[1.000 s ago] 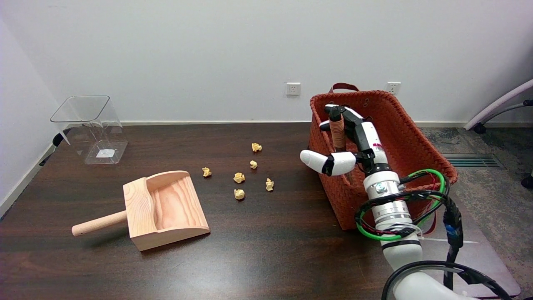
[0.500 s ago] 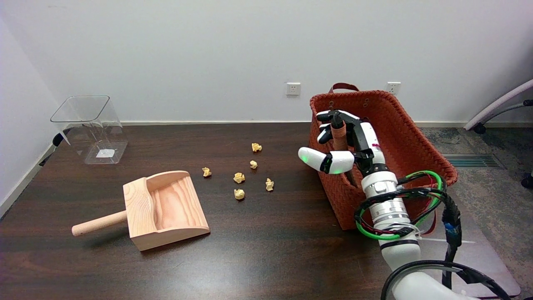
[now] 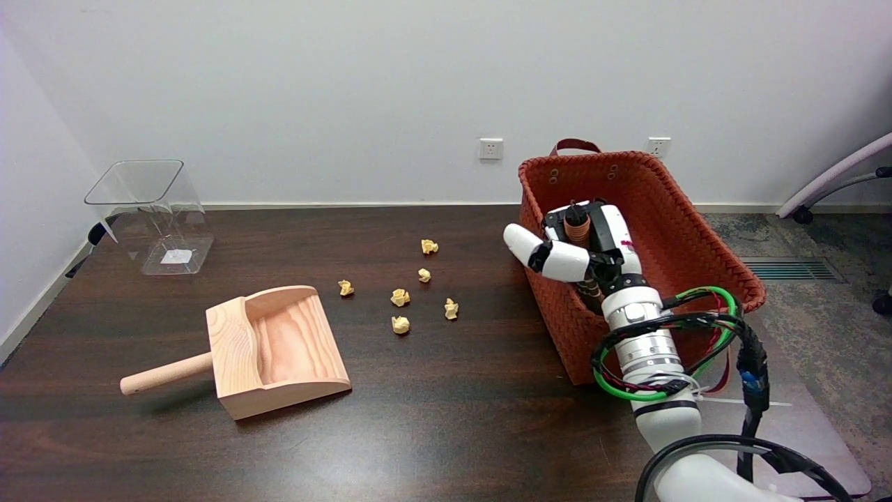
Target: Pick up the broom.
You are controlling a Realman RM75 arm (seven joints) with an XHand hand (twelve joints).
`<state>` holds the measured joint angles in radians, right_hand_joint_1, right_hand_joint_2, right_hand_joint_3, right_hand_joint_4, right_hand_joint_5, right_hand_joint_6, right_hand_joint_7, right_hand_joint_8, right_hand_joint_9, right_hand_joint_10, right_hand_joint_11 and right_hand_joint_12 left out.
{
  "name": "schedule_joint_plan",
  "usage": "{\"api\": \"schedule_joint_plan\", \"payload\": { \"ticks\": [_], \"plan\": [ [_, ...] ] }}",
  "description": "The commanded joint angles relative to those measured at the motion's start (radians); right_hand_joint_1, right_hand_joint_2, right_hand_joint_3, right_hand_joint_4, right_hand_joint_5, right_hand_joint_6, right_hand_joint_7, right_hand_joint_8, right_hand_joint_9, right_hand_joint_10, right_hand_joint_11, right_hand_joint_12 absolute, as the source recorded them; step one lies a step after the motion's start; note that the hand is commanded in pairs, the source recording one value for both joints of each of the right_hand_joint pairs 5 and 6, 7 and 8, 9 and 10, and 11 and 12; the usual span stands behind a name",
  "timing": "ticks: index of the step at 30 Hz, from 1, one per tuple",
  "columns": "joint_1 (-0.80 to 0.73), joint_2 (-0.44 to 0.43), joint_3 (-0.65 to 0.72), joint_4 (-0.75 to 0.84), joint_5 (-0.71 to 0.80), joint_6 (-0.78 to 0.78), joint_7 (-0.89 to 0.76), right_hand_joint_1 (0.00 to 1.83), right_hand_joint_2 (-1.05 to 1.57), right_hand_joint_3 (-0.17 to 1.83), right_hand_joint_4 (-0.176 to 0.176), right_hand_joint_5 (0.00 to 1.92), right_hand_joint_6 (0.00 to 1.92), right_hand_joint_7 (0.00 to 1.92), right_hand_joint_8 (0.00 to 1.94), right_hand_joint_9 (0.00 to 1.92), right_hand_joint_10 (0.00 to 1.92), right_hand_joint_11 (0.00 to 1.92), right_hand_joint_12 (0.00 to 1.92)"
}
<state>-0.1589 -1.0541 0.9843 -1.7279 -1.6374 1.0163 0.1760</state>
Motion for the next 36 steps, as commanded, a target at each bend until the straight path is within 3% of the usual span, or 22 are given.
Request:
{"api": "schedule_joint_plan", "payload": {
  "ticks": [1,8,11,13,19,29,36],
  "plan": [
    [0.005,-0.002,-0.005,0.013,0.005,0.006,0.015,1.01,0.16,0.85,0.000,1.92,1.92,1.92,1.92,1.92,1.92,1.92,1.92],
    [0.007,-0.005,-0.005,0.020,-0.001,0.016,0.014,1.11,-0.04,0.91,0.000,1.92,1.92,1.92,1.92,1.92,1.92,1.92,1.92],
    [0.010,-0.005,-0.005,0.021,-0.004,0.023,0.008,1.17,0.11,0.86,0.000,1.92,1.92,1.92,1.92,1.92,1.92,1.92,1.92],
    [0.010,-0.004,-0.005,0.022,-0.004,0.027,0.008,1.22,0.44,0.86,0.000,1.92,1.92,1.92,1.92,1.92,1.92,1.92,1.92],
    [0.012,-0.003,0.006,0.021,-0.011,0.031,0.015,1.27,1.07,0.74,0.000,1.92,1.92,1.92,1.92,1.92,1.92,1.92,1.92],
    [0.012,0.001,0.074,-0.038,-0.069,0.004,-0.012,1.21,1.37,0.61,0.000,1.92,1.92,1.92,1.92,1.92,1.92,1.92,1.92],
    [0.030,0.006,0.091,-0.122,-0.111,-0.021,-0.194,1.20,1.41,0.61,0.000,1.92,1.92,1.92,1.92,1.92,1.92,1.92,1.92]
  ]
}}
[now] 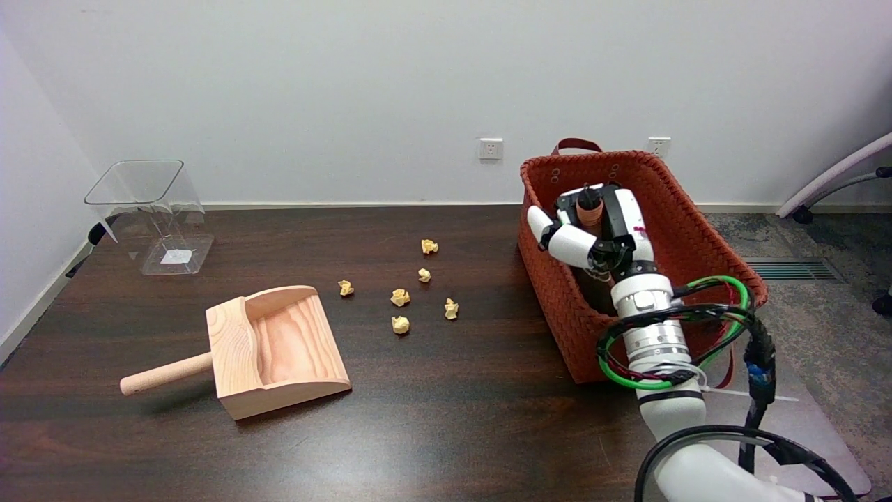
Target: Pick up the broom.
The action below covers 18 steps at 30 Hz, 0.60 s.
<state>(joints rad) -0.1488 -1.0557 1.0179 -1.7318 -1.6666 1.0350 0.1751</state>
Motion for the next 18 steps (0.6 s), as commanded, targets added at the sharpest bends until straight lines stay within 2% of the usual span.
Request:
{"api": "schedule_joint_plan", "payload": {
  "ticks": [1,8,18],
  "plan": [
    [0.026,0.011,0.058,-0.128,-0.087,-0.049,-0.223,1.21,1.39,0.62,0.000,1.92,1.92,1.92,1.92,1.92,1.92,1.92,1.92],
    [0.092,0.027,0.060,-0.141,-0.128,-0.089,-0.305,1.23,1.27,0.73,0.000,1.92,1.92,1.92,1.92,1.92,1.92,1.92,1.92],
    [0.240,0.040,0.013,-0.132,-0.125,-0.151,-0.330,1.24,1.26,0.76,0.000,1.92,1.92,1.92,1.92,1.92,1.92,1.92,1.92]
  ]
}}
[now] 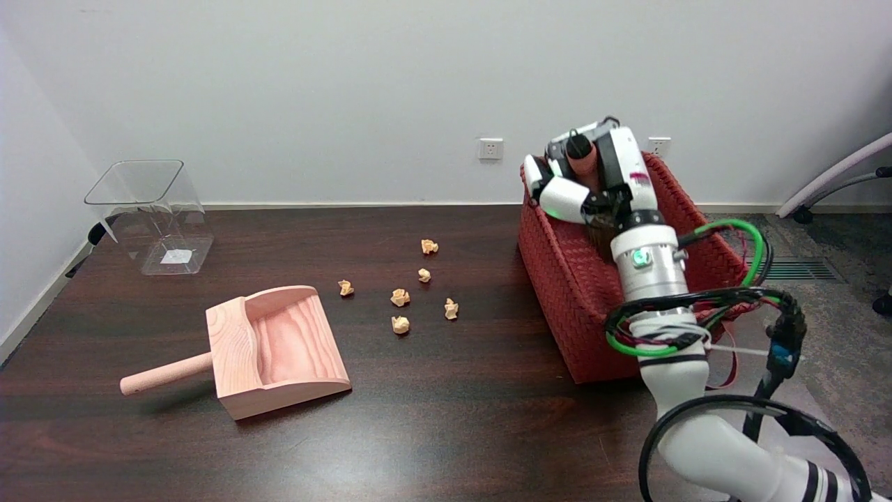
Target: Pick up the broom.
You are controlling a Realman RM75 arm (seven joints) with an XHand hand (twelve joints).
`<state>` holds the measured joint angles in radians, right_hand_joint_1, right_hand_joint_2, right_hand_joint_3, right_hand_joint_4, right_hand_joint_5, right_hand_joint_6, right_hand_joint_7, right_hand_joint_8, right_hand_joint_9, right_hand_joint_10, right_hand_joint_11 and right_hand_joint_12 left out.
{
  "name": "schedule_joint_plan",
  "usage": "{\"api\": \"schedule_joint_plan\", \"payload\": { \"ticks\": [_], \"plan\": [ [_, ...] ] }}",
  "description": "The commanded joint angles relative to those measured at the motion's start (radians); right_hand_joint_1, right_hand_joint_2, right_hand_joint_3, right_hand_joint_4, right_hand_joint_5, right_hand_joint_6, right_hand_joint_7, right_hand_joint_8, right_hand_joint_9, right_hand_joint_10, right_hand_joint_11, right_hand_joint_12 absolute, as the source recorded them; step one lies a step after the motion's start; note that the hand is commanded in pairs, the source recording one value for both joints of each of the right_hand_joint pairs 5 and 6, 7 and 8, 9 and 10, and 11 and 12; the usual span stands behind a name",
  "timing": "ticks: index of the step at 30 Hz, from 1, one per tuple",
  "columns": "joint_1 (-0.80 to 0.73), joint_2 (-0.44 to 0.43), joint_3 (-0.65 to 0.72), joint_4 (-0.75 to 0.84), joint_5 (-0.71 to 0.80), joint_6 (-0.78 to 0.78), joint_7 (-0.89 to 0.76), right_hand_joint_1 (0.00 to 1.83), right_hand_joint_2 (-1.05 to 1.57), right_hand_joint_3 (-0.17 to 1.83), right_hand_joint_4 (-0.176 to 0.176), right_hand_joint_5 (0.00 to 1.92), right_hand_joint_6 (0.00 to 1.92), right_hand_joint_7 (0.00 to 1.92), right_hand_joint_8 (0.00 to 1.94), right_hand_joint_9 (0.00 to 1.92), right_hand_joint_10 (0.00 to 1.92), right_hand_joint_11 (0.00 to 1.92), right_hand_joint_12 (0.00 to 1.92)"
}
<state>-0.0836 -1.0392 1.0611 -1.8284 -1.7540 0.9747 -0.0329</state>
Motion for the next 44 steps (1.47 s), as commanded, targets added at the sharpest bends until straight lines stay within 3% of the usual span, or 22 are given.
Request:
{"api": "schedule_joint_plan", "payload": {
  "ticks": [1,13,27,44],
  "plan": [
    [0.185,0.021,-0.036,-0.035,-0.038,-0.095,-0.122,1.24,1.26,0.76,0.000,1.92,1.92,1.92,1.92,1.92,1.92,1.92,1.92],
    [0.312,-0.017,-0.100,-0.035,-0.038,-0.173,-0.208,1.24,1.26,0.77,0.000,1.92,1.92,1.92,1.92,1.92,1.92,1.92,1.92],
    [0.347,-0.167,-0.132,-0.020,-0.026,-0.287,-0.239,1.23,1.28,0.80,0.000,1.92,1.92,1.92,1.92,1.92,1.92,1.92,1.92],
    [0.354,-0.309,-0.211,0.111,-0.039,-0.225,-0.313,1.22,1.29,0.82,0.000,1.92,1.92,1.92,1.92,1.92,1.92,1.92,1.92]
  ]
}}
